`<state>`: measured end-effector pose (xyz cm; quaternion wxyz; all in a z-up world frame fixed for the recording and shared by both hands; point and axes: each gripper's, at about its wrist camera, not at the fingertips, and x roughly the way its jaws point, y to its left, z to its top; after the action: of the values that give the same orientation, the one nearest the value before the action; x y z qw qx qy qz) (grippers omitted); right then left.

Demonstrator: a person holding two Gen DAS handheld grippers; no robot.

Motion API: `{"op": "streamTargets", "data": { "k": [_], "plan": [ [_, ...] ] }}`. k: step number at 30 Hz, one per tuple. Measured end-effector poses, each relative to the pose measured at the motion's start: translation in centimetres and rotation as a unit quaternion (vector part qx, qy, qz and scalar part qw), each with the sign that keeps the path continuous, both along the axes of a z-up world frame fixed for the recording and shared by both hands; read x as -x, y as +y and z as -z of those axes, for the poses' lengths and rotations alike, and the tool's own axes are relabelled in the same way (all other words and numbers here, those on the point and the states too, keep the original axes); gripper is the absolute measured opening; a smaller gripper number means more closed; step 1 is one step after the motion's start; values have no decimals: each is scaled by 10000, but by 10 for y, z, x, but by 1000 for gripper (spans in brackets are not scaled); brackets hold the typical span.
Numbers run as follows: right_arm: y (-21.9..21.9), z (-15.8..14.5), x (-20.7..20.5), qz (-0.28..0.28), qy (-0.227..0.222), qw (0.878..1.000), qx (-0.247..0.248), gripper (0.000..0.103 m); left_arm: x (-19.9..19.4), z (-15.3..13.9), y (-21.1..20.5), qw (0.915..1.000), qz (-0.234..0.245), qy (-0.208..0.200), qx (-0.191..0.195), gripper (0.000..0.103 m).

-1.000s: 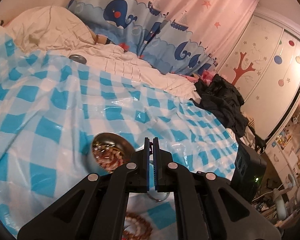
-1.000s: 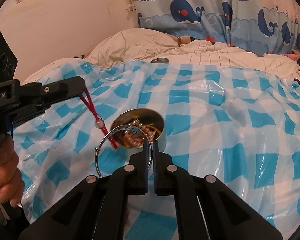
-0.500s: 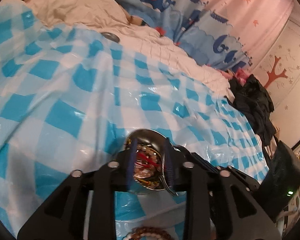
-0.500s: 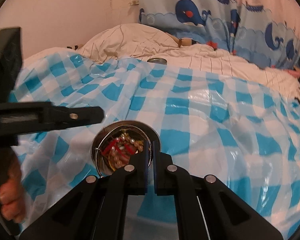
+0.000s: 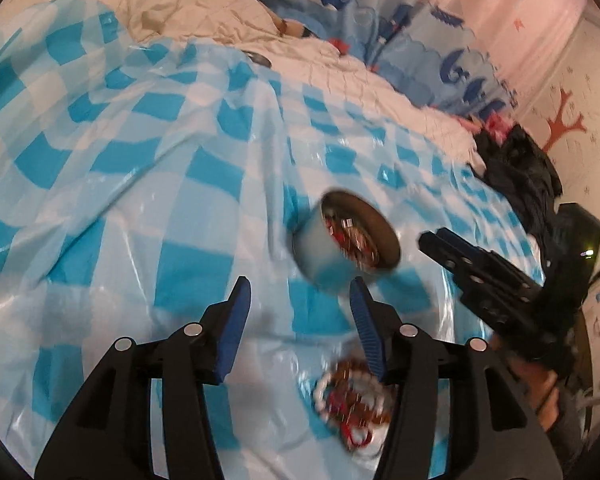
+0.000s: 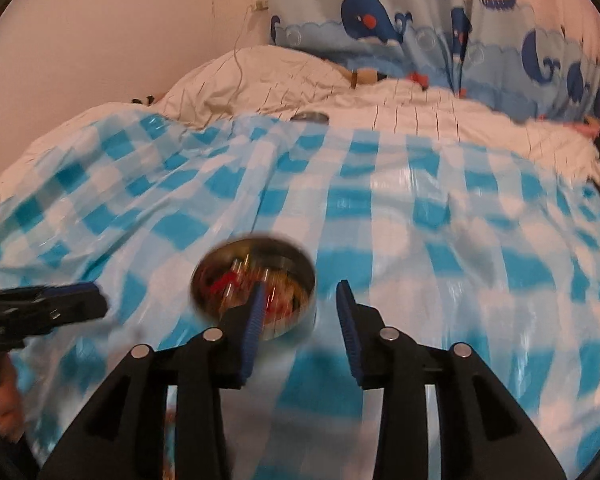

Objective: Organize jewelry
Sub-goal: 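Grasp another red string bracelet with the left gripper while the right gripper grasps a silver bangle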

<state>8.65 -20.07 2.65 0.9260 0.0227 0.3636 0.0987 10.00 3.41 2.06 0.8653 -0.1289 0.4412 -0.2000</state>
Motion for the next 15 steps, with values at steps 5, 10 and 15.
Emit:
{"op": "streamTargets", "data": {
  "k": [5, 10, 15],
  "plan": [
    [-24, 24, 46, 177, 541, 9965, -607, 45, 23, 15, -9, 9987, 412, 106, -277, 49],
    [-27, 30, 46, 144, 734, 9922, -998, 46, 37, 28, -19, 9956, 782, 137, -493, 49],
    [-9, 29, 50, -394, 875, 9904, -999, 46, 34, 32, -16, 9961, 741, 174, -448, 49]
  ]
}}
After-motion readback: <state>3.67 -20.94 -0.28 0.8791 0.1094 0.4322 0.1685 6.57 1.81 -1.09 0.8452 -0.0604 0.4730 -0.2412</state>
